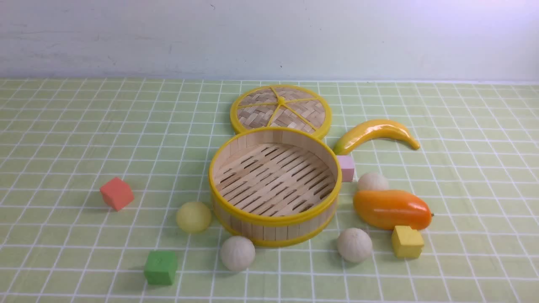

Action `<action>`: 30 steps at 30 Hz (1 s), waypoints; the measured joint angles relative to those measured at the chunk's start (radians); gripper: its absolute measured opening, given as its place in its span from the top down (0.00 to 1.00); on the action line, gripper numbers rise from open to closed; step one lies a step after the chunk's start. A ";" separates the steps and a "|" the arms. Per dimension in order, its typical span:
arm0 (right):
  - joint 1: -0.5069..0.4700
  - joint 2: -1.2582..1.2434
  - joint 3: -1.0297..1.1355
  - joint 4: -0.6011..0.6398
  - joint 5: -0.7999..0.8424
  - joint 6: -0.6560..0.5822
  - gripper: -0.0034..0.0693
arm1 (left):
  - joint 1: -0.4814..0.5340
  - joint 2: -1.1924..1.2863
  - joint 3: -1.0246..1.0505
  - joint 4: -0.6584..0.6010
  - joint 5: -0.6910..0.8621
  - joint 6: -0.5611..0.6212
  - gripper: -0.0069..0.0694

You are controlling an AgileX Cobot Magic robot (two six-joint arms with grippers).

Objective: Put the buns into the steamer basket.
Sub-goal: Use the left arm to grab a steamed stuffed bun

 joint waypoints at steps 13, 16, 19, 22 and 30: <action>0.000 0.000 0.000 0.000 0.000 0.000 0.62 | 0.000 0.000 0.000 0.003 0.000 0.000 0.60; 0.000 0.000 0.000 0.000 0.000 0.000 0.62 | 0.000 0.000 0.000 0.007 0.000 0.000 0.60; 0.000 0.000 0.000 0.000 0.000 0.000 0.62 | 0.000 0.000 0.000 -0.002 -0.027 -0.006 0.60; 0.000 0.000 0.000 0.000 0.000 0.000 0.62 | 0.000 0.000 0.000 -0.140 -0.130 -0.091 0.60; 0.000 0.000 0.000 0.000 0.000 0.000 0.62 | 0.002 0.000 -0.012 -0.402 -0.345 -0.222 0.62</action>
